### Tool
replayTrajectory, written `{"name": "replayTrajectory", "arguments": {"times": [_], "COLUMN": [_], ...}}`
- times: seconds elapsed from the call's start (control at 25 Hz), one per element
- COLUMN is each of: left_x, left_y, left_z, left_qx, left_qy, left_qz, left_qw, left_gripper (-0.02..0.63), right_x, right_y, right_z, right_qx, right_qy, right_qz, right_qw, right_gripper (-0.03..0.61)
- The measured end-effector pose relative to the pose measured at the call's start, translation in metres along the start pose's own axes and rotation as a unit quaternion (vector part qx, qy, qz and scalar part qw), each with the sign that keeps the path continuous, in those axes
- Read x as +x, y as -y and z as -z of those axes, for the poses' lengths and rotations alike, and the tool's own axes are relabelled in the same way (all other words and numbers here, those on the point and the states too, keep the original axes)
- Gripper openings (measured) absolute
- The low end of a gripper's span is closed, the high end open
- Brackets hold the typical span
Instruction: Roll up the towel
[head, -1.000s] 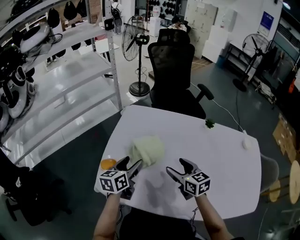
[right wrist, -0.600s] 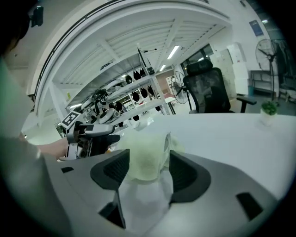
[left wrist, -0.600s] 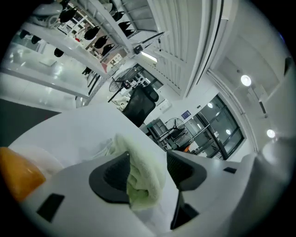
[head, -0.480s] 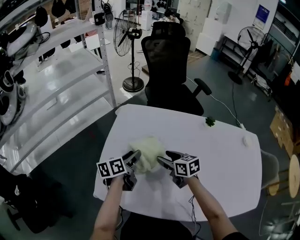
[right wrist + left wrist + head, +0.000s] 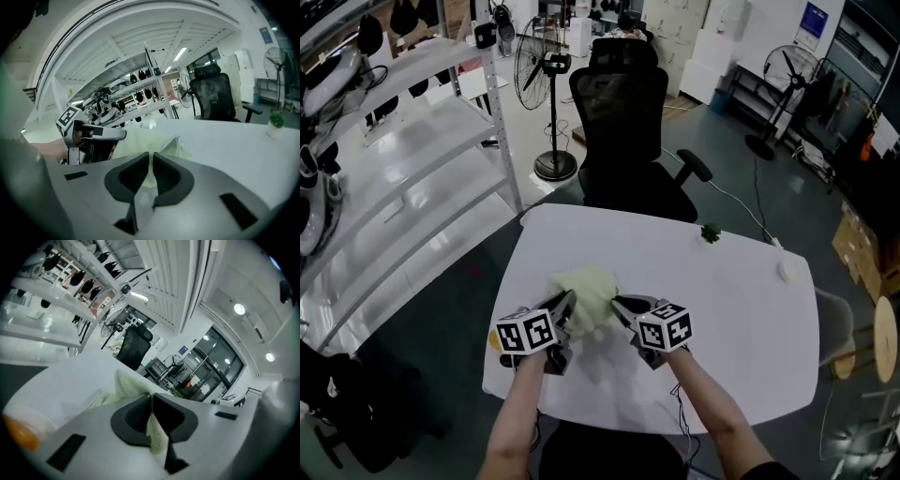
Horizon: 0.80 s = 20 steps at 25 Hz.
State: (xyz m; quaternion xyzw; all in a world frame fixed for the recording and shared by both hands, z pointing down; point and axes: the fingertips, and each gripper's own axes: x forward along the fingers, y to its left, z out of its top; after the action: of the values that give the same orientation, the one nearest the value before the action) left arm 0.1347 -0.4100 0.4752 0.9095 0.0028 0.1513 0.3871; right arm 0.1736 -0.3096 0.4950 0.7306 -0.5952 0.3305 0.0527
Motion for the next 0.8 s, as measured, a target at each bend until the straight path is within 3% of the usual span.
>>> {"name": "replayTrajectory", "arguments": {"times": [0.16, 0.28, 0.52, 0.8], "left_x": [-0.002, -0.001, 0.014, 0.045], "left_y": [0.045, 0.086, 0.165, 0.257], "left_z": [-0.022, -0.039, -0.061, -0.041], "left_qx": [0.120, 0.180, 0.232, 0.281], "left_qy": [0.012, 0.024, 0.042, 0.042], "left_qz": [0.020, 0.041, 0.086, 0.142], "left_qw": [0.9925, 0.9825, 0.9679, 0.9483], "left_gripper": [0.029, 0.029, 0.028, 0.028], "right_x": [-0.028, -0.054, -0.121, -0.214], "right_y": [0.001, 0.004, 0.021, 0.058], "right_z": [-0.026, -0.047, -0.090, -0.109], "right_qx": [-0.029, -0.046, -0.067, -0.126], "right_qy": [0.032, 0.059, 0.113, 0.141], "right_qz": [0.014, 0.015, 0.025, 0.085], "right_qw": [0.999, 0.997, 0.991, 0.978], "right_gripper": [0.028, 0.023, 0.017, 0.011]}}
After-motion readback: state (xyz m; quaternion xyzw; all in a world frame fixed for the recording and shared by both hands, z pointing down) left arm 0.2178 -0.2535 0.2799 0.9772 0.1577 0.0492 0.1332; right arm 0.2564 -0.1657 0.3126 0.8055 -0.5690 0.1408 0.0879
